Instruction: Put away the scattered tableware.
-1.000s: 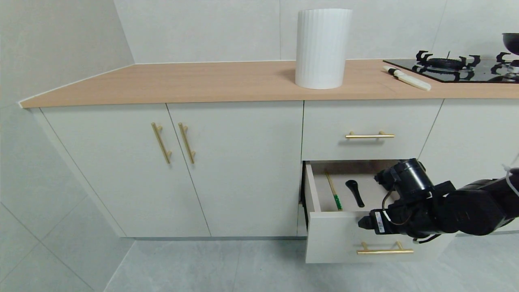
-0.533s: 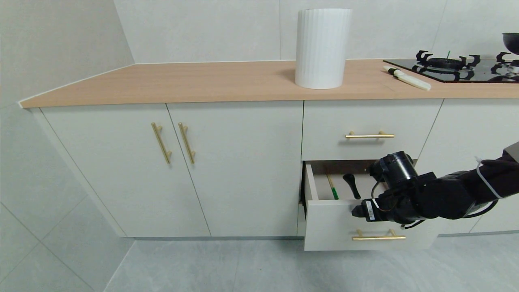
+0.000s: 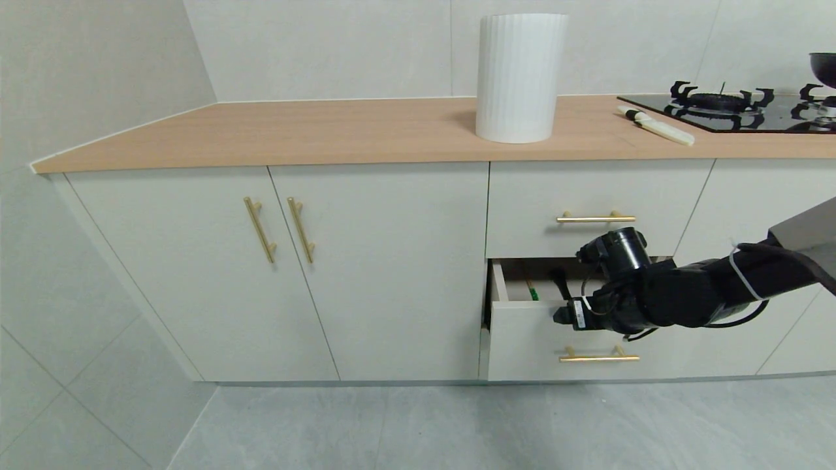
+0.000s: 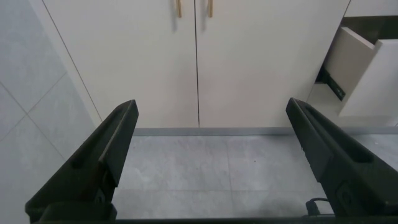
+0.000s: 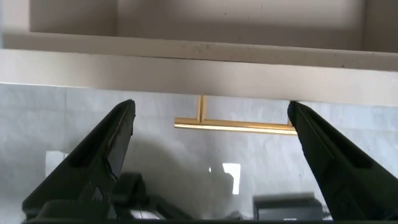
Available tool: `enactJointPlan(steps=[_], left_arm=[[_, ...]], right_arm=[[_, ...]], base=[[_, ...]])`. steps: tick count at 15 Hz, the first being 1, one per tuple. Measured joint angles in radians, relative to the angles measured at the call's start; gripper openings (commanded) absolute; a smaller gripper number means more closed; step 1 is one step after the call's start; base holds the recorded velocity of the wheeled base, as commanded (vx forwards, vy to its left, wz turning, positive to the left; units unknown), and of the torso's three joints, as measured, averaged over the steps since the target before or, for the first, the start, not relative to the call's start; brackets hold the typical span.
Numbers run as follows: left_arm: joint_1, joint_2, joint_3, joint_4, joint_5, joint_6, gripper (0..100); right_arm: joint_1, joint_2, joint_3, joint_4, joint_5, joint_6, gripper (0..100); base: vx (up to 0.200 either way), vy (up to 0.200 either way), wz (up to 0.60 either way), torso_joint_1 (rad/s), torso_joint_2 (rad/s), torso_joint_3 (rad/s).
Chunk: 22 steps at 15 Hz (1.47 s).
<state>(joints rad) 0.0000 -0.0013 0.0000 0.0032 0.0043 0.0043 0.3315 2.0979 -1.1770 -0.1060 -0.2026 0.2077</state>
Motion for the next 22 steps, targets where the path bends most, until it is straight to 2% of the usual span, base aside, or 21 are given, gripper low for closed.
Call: enactJointPlan(steps=[5, 10, 22], left_arm=[[0.0, 0.0, 0.0, 0.0, 0.0, 0.0, 100], [0.0, 0.0, 0.0, 0.0, 0.0, 0.0, 100], [0.0, 0.0, 0.0, 0.0, 0.0, 0.0, 100]], right_arm=[[-0.048, 0.048, -0.034, -0.05, 0.0, -0.009, 100], [-0.093, 0.094, -0.034, -0.19, -0.002, -0.021, 100], [-0.123, 0.219, -0.038, -0.496, -0.064, -0.021, 100]], base=[[0.0, 0.0, 0.0, 0.0, 0.0, 0.0], [0.0, 0.0, 0.0, 0.0, 0.0, 0.0], [0.0, 0.0, 0.0, 0.0, 0.0, 0.0]])
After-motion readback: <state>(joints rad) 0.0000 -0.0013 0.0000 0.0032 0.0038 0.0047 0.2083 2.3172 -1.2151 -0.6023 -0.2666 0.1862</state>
